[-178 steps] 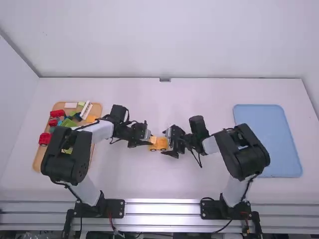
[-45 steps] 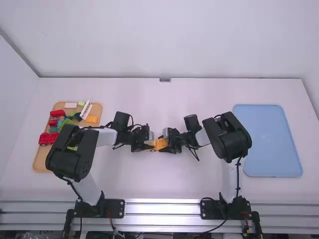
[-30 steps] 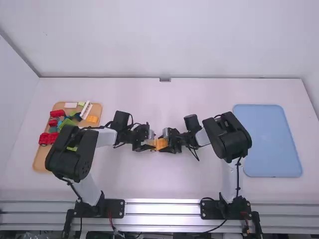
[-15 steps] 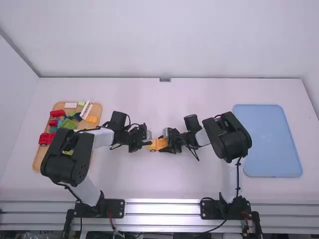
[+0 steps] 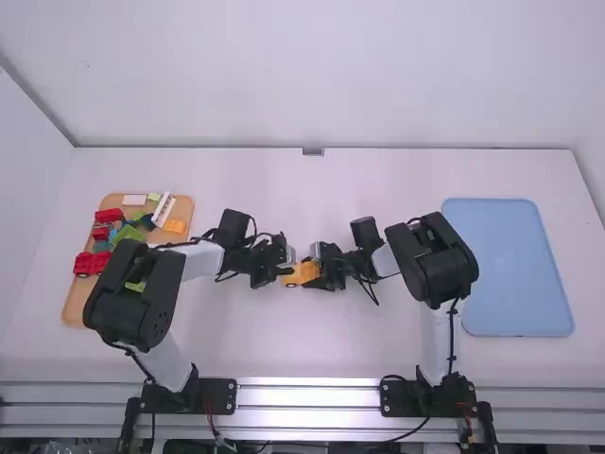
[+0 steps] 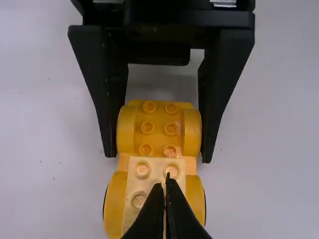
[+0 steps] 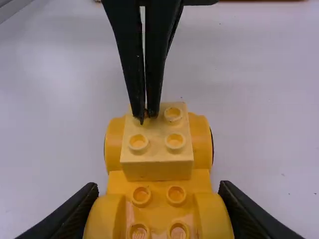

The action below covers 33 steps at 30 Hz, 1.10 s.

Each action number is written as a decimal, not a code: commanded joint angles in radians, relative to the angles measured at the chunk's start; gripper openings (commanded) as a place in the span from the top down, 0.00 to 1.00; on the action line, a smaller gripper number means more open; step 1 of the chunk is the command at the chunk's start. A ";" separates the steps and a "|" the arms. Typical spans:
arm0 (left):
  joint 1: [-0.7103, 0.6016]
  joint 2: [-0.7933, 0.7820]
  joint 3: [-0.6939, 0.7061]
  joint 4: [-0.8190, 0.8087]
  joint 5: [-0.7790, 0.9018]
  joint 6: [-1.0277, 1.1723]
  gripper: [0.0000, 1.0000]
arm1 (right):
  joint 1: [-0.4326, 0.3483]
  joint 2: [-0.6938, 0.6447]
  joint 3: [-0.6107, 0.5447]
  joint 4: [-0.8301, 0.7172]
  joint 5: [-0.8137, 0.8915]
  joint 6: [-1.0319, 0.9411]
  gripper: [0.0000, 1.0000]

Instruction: Assemble lego blocks to make yellow taxi

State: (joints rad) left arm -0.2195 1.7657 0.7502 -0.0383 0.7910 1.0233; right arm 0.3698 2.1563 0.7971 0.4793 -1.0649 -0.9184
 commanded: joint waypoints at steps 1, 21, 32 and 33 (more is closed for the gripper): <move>-0.020 0.056 -0.042 -0.037 -0.312 -0.013 0.98 | 0.014 0.015 -0.011 -0.012 0.067 -0.006 0.49; -0.009 -0.597 0.041 -0.080 -0.412 -0.468 0.01 | -0.019 -0.054 -0.011 -0.078 0.174 0.001 0.35; -0.009 -0.790 -0.009 -0.115 -0.879 -0.882 0.01 | -0.016 -0.350 0.029 -0.536 0.568 -0.097 0.01; -0.009 -0.789 -0.010 -0.121 -0.900 -0.896 0.01 | -0.018 -0.397 0.041 -0.595 0.590 -0.109 0.01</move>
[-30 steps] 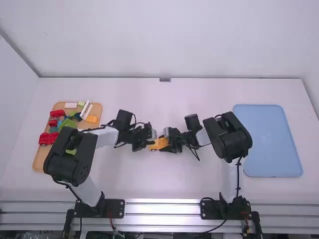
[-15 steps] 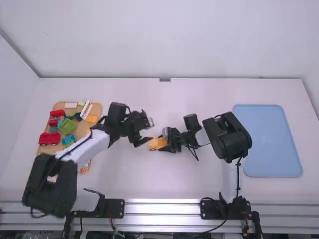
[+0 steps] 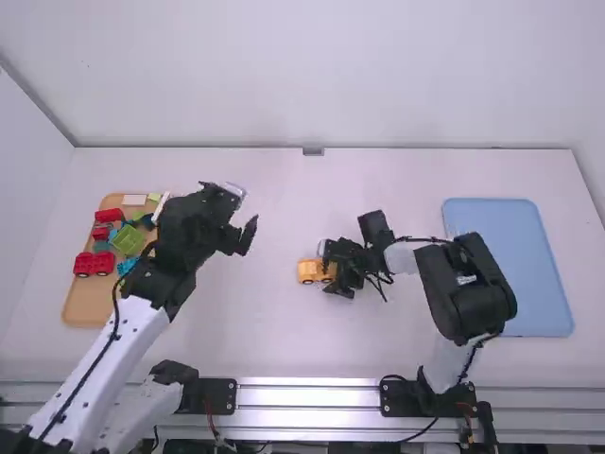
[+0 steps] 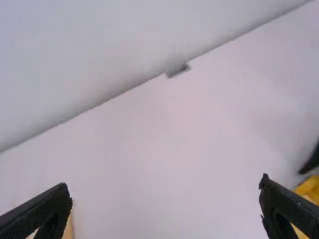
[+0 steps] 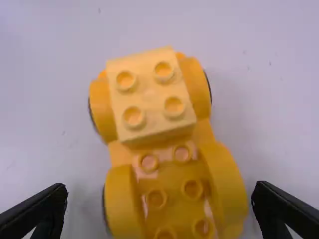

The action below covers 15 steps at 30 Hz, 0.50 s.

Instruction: Assemble lego blocks to make yellow taxi

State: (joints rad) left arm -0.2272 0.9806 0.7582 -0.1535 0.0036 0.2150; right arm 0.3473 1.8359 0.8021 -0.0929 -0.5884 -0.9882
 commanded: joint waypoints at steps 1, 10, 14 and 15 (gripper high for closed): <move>-0.001 -0.004 -0.017 -0.008 -0.156 -0.119 0.01 | 0.004 -0.123 0.048 -0.072 0.124 -0.042 0.01; 0.238 -0.005 -0.015 -0.016 -0.383 -0.362 0.01 | -0.050 -0.392 0.070 -0.043 0.144 0.109 0.01; 0.444 0.012 0.003 -0.039 -0.135 -0.352 0.01 | -0.061 -0.467 0.070 0.000 0.141 0.154 0.01; 0.518 0.028 0.009 -0.036 -0.004 -0.319 0.01 | -0.055 -0.485 0.070 0.009 0.141 0.154 0.01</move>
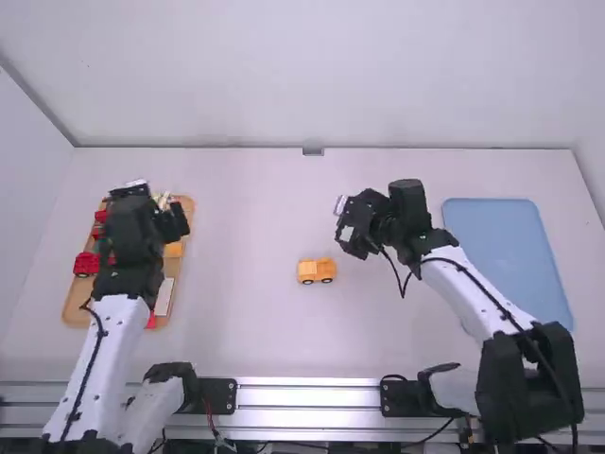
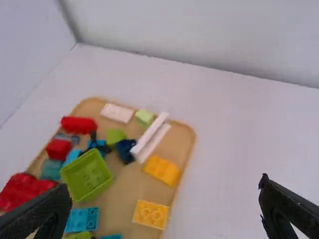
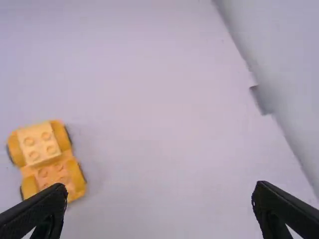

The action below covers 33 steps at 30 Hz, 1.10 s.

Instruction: Assemble lego blocks to make yellow taxi

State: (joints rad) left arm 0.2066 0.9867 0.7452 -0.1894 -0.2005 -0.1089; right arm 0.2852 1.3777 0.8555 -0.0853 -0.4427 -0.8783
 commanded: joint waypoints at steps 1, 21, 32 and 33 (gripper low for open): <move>0.130 0.032 0.026 -0.001 0.276 0.018 0.01 | 0.015 -0.035 0.017 0.008 -0.004 0.044 0.01; 0.277 0.142 0.114 -0.089 0.356 -0.129 0.01 | 0.135 0.272 0.495 -0.103 -0.281 0.175 0.01; 0.216 0.541 0.594 -0.664 0.218 -0.305 0.01 | 0.180 0.332 0.553 -0.095 -0.290 0.157 0.01; 0.213 0.557 0.607 -0.678 0.219 -0.312 0.01 | 0.182 0.332 0.553 -0.096 -0.290 0.153 0.01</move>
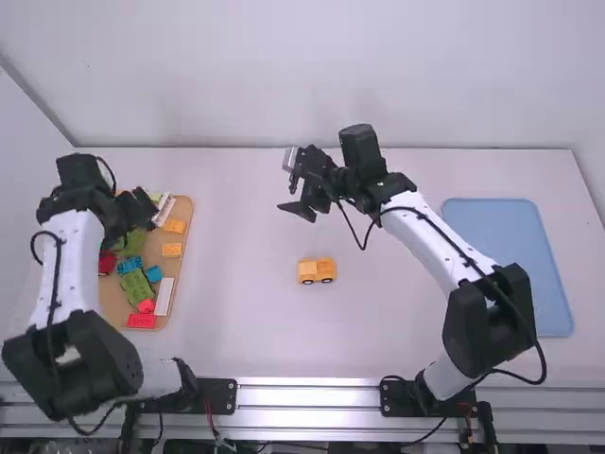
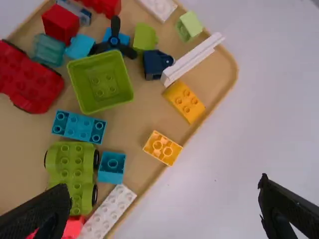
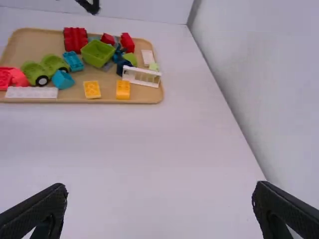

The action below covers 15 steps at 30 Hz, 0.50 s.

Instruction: Assemble lego blocks to make yellow taxi

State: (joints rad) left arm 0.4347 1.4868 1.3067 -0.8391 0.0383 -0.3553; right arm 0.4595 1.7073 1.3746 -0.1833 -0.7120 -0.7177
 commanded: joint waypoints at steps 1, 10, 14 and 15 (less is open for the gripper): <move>-0.027 0.109 0.084 -0.064 -0.008 -0.092 0.01 | 0.014 0.002 0.034 -0.002 -0.020 -0.020 0.01; -0.042 0.320 0.123 -0.082 0.104 -0.325 0.01 | 0.016 0.002 0.034 -0.005 0.010 -0.019 0.01; -0.042 0.370 0.122 -0.215 -0.130 -0.613 0.01 | 0.021 0.002 0.034 -0.004 0.010 -0.020 0.01; -0.042 0.393 0.122 -0.218 -0.126 -0.620 0.01 | 0.021 0.002 0.034 -0.005 0.015 -0.019 0.01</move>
State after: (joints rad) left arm 0.3954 1.8500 1.4342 -1.0512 0.0273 -0.7940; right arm 0.4778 1.7073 1.3788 -0.1871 -0.6964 -0.7361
